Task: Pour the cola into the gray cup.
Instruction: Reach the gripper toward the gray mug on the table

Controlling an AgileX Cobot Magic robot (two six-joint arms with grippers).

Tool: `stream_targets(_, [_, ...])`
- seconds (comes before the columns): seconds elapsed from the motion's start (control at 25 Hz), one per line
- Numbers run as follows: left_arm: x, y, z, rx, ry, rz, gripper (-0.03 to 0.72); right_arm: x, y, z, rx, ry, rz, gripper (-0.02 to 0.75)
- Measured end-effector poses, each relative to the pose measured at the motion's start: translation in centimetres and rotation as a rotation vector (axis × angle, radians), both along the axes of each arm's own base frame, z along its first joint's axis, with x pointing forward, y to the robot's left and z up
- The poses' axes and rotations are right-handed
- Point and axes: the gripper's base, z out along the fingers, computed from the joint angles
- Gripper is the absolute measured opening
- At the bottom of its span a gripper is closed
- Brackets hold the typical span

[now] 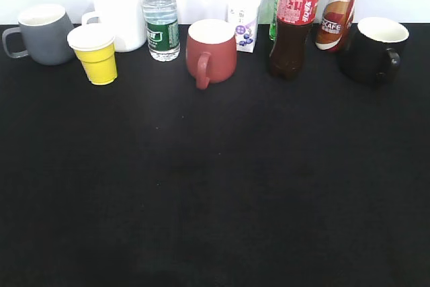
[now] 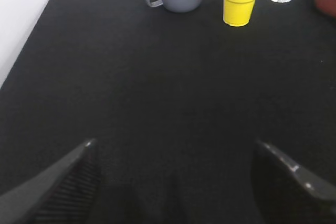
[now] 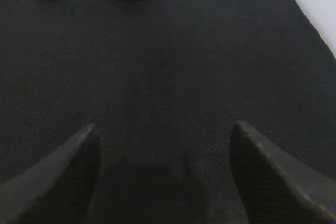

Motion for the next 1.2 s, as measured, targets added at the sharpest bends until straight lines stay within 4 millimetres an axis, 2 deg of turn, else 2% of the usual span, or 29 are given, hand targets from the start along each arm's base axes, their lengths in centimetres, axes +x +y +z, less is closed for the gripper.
stream_targets(0.28, [0.0,0.0,0.0,-0.002,-0.002,-0.001,0.687,0.0,0.0,0.0,0.0,0.0,0.0,0.585])
stream_targets(0.36, [0.2,0.0,1.8,-0.003,-0.161,-0.005,0.666,0.0,0.0,0.0,0.0,0.0,0.0,0.585])
stream_targets(0.44, [1.7,0.0,3.7,0.026,-0.353,0.0,0.645,0.0,0.0,0.0,0.0,0.0,0.0,0.585])
stream_targets(0.52, [5.4,-0.1,3.9,0.055,-0.457,-0.013,0.62,0.0,0.0,0.0,0.0,0.0,0.0,0.585])
stream_targets(0.64, [11.4,-0.7,1.5,0.063,-0.53,-0.06,0.591,0.0,0.0,0.0,0.0,0.0,0.0,0.585])
stream_targets(0.76, [17.2,-1.0,-1.8,0.033,-0.432,-0.08,0.583,0.0,0.0,0.0,0.0,0.0,0.0,0.585])
stream_targets(0.8, [19.3,-1.1,-3.5,0.01,-0.389,-0.072,0.584,0.0,0.0,0.0,0.0,0.0,0.0,0.585])
stream_targets(0.84, [20.8,-1.1,-4.6,-0.002,-0.406,-0.069,0.584,0.0,0.0,0.0,0.0,0.0,0.0,0.585])
stream_targets(0.92, [23.3,-1.2,-8.0,-0.003,-0.359,-0.068,0.582,0.0,0.0,0.0,0.0,0.0,0.0,0.585])
stream_targets(1.04, [25.4,-0.4,-12.5,-0.028,-0.292,0.026,0.57,0.0,0.0,0.0,0.0,0.0,0.0,0.584])
stream_targets(1.12, [27.9,-0.4,-14.0,-0.027,-0.284,0.035,0.553,0.0,0.0,0.0,0.0,0.0,0.0,0.584])
stream_targets(1.2, [30.9,-0.1,-14.4,-0.033,-0.309,0.076,0.552,0.0,0.0,0.0,0.0,0.0,0.0,0.584])
